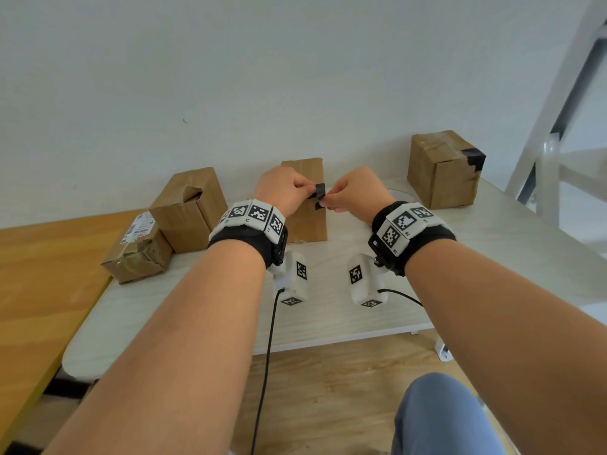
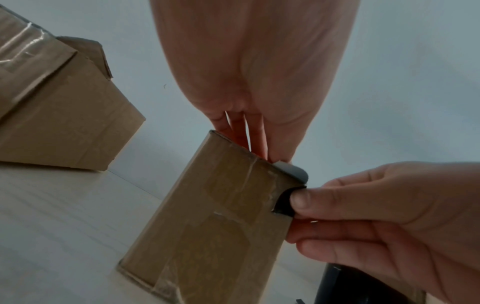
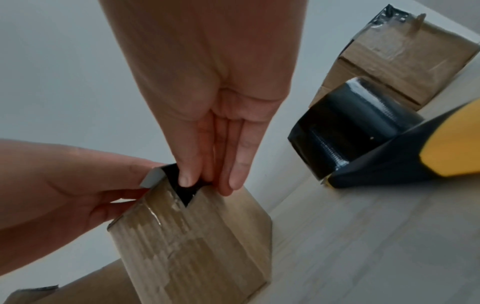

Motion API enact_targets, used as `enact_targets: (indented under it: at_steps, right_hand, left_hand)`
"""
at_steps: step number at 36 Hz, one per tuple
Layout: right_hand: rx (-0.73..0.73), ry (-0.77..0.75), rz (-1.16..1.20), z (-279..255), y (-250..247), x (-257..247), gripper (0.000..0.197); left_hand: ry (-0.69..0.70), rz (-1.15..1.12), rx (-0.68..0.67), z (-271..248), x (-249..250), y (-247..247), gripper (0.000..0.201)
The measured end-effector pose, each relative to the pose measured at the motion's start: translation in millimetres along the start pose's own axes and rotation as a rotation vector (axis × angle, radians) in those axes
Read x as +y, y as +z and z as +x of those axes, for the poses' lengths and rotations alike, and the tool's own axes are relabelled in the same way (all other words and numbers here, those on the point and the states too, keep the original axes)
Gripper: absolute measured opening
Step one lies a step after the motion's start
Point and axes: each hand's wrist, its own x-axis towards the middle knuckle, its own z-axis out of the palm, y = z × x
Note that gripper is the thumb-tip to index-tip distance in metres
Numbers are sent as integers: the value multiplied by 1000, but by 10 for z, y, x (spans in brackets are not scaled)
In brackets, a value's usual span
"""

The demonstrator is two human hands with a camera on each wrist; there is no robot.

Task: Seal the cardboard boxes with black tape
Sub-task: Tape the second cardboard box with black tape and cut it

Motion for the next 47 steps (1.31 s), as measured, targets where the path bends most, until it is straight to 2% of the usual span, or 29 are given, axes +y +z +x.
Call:
enact_targets:
  at_steps: [3,5,9,16,23,29,34,38,47]
  right_hand:
    - [-13,-12,-76,9,32,-27,19]
    - [-19,-20,-104,17,61,-37,25]
    - [-36,-29,-97,15,73,-45,27]
    - [-88,-17,-29,22,21,-19,26]
    - [-109,2,-75,-1,52,-41,29]
    - [-184,27,-91,-23,13,28,12]
    - [-169,76,-32,3,-61,52,27]
    - [-124,117,99,30,-86,45,28]
    - [-74,102,169,54,-96,50,29]
  left_hand:
    - [-2,1,-4,-5,8,-6,28]
    - [4,0,-10,-9,9,-7,27]
    - [10,16,-11,-23,2,-5,21]
    - [1,3,1,-24,-8,7,35]
    - [13,-9,13,-21,-16,5,36]
    - [28,-50,29,-24,-36,7,30]
    - [45,-23,38,1,-38,26,26]
    - [62,68,51,5,-43,71,28]
    - [97,168,103,11,-64,128,29]
